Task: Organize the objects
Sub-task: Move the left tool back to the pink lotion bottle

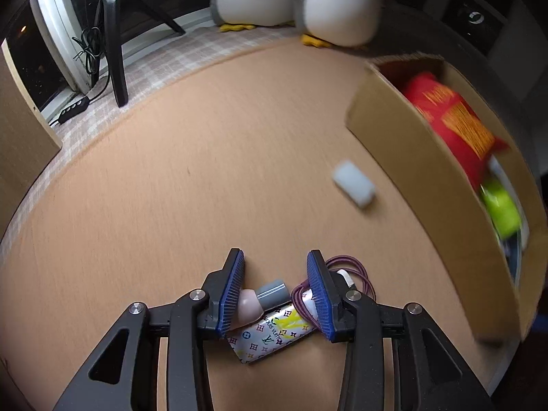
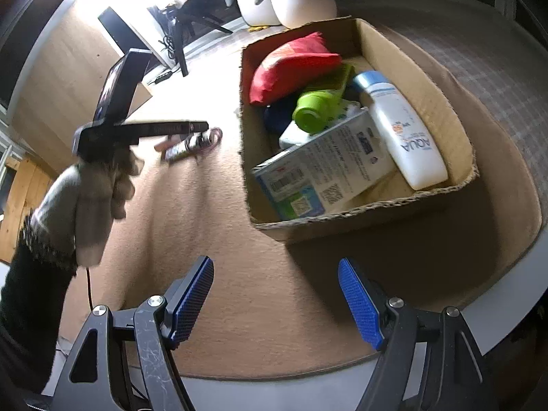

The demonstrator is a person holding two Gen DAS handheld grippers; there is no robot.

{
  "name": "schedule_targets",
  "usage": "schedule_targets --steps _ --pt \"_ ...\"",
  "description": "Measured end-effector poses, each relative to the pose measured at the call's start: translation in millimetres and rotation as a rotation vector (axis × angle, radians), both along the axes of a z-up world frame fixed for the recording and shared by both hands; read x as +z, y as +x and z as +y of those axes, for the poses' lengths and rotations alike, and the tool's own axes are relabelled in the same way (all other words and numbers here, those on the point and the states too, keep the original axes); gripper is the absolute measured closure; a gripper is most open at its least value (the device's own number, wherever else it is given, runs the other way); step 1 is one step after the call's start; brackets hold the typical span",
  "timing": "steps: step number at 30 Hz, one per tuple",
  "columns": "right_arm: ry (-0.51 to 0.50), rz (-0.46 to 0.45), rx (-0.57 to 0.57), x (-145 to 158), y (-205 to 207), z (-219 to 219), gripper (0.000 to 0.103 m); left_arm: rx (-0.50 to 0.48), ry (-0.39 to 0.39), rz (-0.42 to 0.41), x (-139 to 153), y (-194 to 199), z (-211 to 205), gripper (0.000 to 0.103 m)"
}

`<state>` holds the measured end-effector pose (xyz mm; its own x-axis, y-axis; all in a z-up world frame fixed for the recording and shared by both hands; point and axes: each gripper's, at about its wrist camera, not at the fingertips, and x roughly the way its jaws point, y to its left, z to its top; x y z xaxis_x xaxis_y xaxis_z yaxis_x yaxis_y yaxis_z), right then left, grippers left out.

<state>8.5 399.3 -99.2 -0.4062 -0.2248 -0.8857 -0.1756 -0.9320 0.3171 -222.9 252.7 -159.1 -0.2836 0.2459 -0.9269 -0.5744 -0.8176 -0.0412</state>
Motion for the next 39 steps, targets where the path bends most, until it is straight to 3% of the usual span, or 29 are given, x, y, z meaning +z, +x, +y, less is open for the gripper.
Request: schedule_targets --steps 9,18,22,29,39 --pt "-0.006 0.02 0.041 5 -4 -25 0.031 -0.029 -0.004 0.03 0 75 -48 0.061" --pt "-0.013 0.04 0.103 9 -10 -56 0.031 0.105 -0.008 0.026 2 102 -120 0.06" --pt "-0.011 0.038 0.126 7 -13 -67 0.031 0.158 0.057 -0.001 13 102 -138 0.061" --pt "-0.013 0.034 0.16 6 -16 -82 0.031 0.059 0.12 -0.014 28 97 -105 0.056" --pt "-0.017 0.032 0.117 5 -6 -65 0.031 -0.037 0.006 -0.029 12 85 -59 0.056"
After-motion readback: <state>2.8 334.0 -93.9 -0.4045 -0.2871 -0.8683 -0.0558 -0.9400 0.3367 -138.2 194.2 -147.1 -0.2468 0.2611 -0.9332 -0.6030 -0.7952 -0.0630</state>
